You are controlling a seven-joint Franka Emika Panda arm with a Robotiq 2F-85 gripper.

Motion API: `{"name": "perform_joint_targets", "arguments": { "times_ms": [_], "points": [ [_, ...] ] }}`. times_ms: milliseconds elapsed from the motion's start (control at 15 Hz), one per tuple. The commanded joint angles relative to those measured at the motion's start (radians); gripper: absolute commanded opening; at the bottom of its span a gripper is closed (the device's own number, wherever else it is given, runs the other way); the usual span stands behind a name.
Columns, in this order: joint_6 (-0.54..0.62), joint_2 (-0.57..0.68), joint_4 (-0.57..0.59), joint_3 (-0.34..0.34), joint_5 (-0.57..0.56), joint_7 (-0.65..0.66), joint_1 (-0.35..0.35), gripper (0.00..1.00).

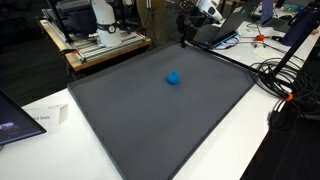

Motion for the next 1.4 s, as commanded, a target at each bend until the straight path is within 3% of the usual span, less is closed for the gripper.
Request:
{"name": "perform_joint_targets", "arguments": {
  "times_ms": [0,200,800,1333],
  "points": [
    [0.173,-0.176,-0.205,0.038,0.078,0.017,-0.056,1.0],
    [0.284,-0.27,-0.3,0.046,0.169,0.01,-0.084,1.0],
    [0.451,-0.512,-0.535,0.015,0.445,0.012,-0.147,1.0],
    [0.718,-0.622,-0.715,-0.03,0.412,0.025,-0.201,1.0]
  ]
}}
